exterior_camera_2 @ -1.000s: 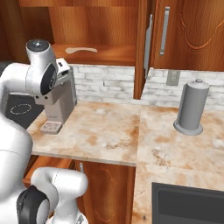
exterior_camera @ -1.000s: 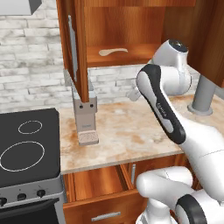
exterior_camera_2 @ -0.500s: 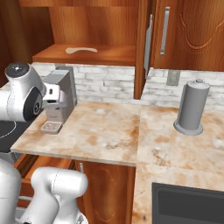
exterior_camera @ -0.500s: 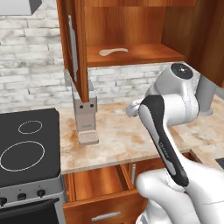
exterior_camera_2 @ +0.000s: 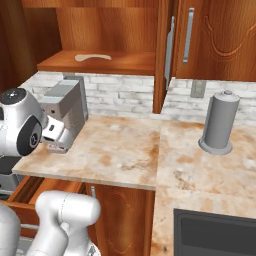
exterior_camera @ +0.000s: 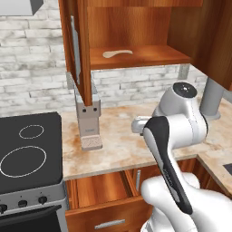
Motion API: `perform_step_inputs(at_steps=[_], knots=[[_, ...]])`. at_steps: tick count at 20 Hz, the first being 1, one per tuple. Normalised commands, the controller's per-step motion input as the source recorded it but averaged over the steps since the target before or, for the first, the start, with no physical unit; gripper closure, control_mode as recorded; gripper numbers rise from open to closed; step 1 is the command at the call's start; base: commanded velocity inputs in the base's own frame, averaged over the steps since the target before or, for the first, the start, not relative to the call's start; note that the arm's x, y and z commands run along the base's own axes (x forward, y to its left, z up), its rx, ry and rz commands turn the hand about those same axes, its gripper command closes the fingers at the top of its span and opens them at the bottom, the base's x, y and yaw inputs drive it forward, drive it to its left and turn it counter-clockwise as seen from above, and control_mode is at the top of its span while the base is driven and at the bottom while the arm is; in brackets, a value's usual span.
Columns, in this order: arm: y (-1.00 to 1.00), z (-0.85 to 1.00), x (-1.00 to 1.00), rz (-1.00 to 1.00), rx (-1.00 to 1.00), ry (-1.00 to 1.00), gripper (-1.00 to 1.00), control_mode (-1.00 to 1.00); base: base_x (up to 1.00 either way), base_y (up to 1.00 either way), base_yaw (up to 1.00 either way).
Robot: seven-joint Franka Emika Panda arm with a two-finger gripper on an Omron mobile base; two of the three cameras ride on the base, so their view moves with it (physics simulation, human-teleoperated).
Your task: Organize the utensils by type. Pick up the wooden spoons from the counter and place them in the open cabinet. Then pick up the metallic utensils from the counter and place them in the open drawer.
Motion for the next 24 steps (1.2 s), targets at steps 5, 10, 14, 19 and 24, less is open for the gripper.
perform_step_inputs(at_steps=[5, 10, 14, 19, 24], knots=[[-0.11, -0.34, -0.46, -0.22, 0.12, 0.06, -1.0, -1.0, 0.0, 0.0, 0.0], [0.0, -0.02, -0.02, -0.02, 0.0, 0.01, -1.0, -1.0, 0.0, 0.0, 0.0], [0.0, 0.0, 0.0, 0.0, 0.0, 0.0, -1.0, 1.0, -0.21, 0.0, 0.0], [0.0, 0.0, 0.0, 0.0, 0.0, 0.0, -1.0, 1.0, -0.62, 0.06, -0.11], [0.0, 0.0, 0.0, 0.0, 0.0, 0.0, -1.0, 1.0, -0.62, 0.33, -0.16]])
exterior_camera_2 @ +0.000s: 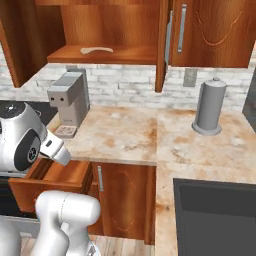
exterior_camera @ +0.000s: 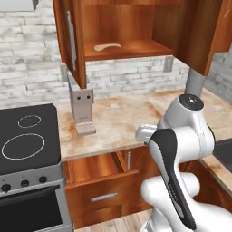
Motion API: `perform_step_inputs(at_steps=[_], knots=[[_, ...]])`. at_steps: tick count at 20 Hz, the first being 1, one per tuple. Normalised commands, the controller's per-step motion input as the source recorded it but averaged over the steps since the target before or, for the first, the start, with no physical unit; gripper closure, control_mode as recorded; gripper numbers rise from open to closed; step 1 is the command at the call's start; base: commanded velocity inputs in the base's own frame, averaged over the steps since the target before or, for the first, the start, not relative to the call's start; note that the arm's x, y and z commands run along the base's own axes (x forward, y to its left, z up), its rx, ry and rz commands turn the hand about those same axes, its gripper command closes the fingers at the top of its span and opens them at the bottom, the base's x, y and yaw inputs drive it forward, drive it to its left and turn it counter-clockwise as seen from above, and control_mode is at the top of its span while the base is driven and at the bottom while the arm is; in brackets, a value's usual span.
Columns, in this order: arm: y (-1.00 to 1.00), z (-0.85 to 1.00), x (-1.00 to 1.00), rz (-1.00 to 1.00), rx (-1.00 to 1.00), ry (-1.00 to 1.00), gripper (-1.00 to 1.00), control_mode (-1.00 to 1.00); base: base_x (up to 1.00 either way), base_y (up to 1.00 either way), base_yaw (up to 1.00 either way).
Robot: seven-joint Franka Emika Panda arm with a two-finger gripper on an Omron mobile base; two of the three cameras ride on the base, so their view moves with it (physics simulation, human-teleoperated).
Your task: Organize the utensils by type. Pick up the wooden spoons from the counter and place them in the open cabinet. Then pick up the metallic utensils from the counter and place them in the open drawer.
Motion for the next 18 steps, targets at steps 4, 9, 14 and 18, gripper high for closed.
perform_step_inputs(at_steps=[4, 9, 14, 18], knots=[[0.0, 0.0, 0.0, 0.0, 0.0, 0.0, -1.0, 1.0, -0.83, 0.33, -0.14], [0.0, 0.0, 0.0, 0.0, 0.0, 0.0, -1.0, 1.0, -0.89, 0.57, 0.11], [0.0, 0.0, 0.0, 0.0, 0.0, 0.0, -1.0, 1.0, -0.52, 0.71, 0.7], [0.0, 0.0, 0.0, 0.0, 0.0, 0.0, -1.0, 1.0, -0.31, 0.45, 1.0]])
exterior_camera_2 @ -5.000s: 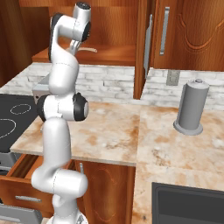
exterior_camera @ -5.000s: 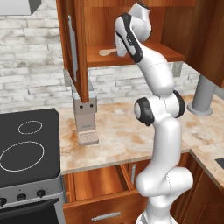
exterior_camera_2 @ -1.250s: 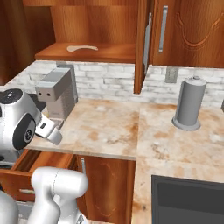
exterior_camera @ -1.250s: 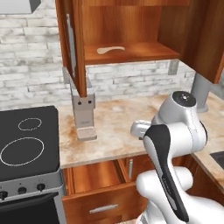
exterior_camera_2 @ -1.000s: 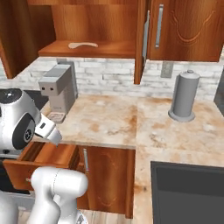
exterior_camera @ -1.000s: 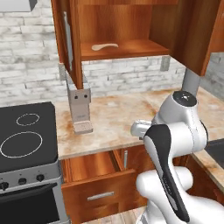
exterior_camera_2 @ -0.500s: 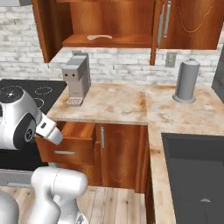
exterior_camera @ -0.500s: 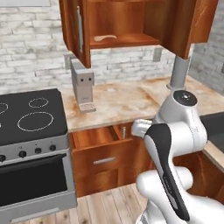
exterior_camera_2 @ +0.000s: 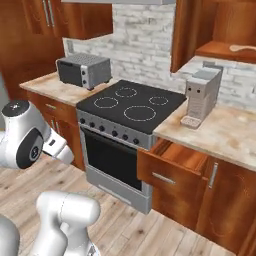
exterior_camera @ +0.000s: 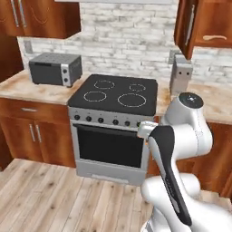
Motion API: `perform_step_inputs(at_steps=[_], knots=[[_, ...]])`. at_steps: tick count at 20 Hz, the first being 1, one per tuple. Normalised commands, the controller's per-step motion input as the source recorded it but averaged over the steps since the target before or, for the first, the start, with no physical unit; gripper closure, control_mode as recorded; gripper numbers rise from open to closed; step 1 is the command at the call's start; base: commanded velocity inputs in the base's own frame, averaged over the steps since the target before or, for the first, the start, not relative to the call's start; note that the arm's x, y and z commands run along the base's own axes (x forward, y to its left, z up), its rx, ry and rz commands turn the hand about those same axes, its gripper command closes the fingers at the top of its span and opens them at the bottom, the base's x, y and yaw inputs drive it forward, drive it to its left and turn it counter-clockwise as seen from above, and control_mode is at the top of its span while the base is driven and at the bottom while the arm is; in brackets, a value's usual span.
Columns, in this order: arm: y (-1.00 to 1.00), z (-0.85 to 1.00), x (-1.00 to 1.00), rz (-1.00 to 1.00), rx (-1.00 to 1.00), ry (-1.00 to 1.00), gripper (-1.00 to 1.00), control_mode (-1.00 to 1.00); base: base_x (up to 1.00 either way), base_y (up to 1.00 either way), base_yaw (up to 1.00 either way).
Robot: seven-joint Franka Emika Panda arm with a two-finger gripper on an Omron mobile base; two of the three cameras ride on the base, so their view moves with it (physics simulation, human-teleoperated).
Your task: Organize the utensils by type. Pick up the wooden spoons from the counter and place them in the open cabinet. Then pick up the metallic utensils from the counter and place them in the open drawer.
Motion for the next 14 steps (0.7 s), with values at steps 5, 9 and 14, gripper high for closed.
perform_step_inputs(at_steps=[5, 9, 14], knots=[[0.0, 0.0, 0.0, 0.0, 0.0, 0.0, -1.0, 1.0, -0.25, 0.38, 1.0], [0.0, 0.0, 0.0, 0.0, 0.0, 0.0, -1.0, 1.0, -0.18, 0.37, 1.0], [0.0, 0.0, 0.0, 0.0, 0.0, 0.0, -1.0, 1.0, -0.07, 0.43, 0.98]])
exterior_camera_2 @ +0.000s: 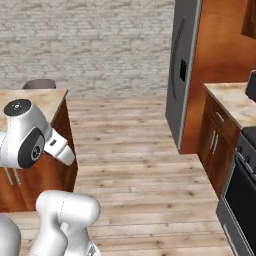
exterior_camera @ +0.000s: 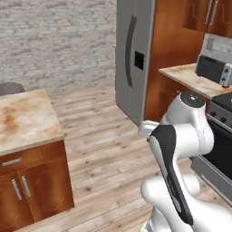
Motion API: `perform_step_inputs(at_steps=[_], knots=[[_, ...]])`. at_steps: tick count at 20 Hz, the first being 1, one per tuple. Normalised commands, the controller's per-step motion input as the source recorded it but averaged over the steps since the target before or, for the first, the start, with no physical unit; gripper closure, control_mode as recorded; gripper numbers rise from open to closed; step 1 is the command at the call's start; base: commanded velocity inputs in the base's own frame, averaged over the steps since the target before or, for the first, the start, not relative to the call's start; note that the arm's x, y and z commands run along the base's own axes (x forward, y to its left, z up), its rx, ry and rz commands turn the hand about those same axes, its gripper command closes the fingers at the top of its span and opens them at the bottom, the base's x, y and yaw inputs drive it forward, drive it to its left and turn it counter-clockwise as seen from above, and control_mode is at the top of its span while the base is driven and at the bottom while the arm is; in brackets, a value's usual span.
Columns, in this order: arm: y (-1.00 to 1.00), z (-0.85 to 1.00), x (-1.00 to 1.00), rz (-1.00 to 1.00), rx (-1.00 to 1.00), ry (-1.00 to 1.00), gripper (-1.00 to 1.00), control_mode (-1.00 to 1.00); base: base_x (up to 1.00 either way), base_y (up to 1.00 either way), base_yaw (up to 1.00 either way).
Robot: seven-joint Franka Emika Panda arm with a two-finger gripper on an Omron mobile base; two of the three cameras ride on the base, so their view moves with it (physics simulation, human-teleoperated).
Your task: Organize the utensils by type. Pick up the wooden spoons from the counter and place them in the open cabinet. Then pick up the metallic utensils from the counter and place them in the open drawer.
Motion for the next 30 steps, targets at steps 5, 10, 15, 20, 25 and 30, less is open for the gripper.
perform_step_inputs(at_steps=[5, 10, 15, 20, 25, 30], knots=[[0.0, 0.0, 0.0, 0.0, 0.0, 0.0, -1.0, 1.0, 0.1, 0.72, 0.42], [0.0, 0.0, 0.0, 0.0, 0.0, 0.0, -1.0, 1.0, 0.09, 0.99, -0.01], [0.0, 0.0, 0.0, 0.0, 0.0, 0.0, -1.0, 1.0, 0.23, 0.99, -0.03], [0.0, 0.0, 0.0, 0.0, 0.0, 0.0, -1.0, 1.0, 0.31, 0.98, 0.05], [0.0, 0.0, 0.0, 0.0, 0.0, 0.0, -1.0, 1.0, 0.58, 0.82, 0.21], [0.0, 0.0, 0.0, 0.0, 0.0, 0.0, -1.0, 1.0, 0.7, 0.59, 0.32]])
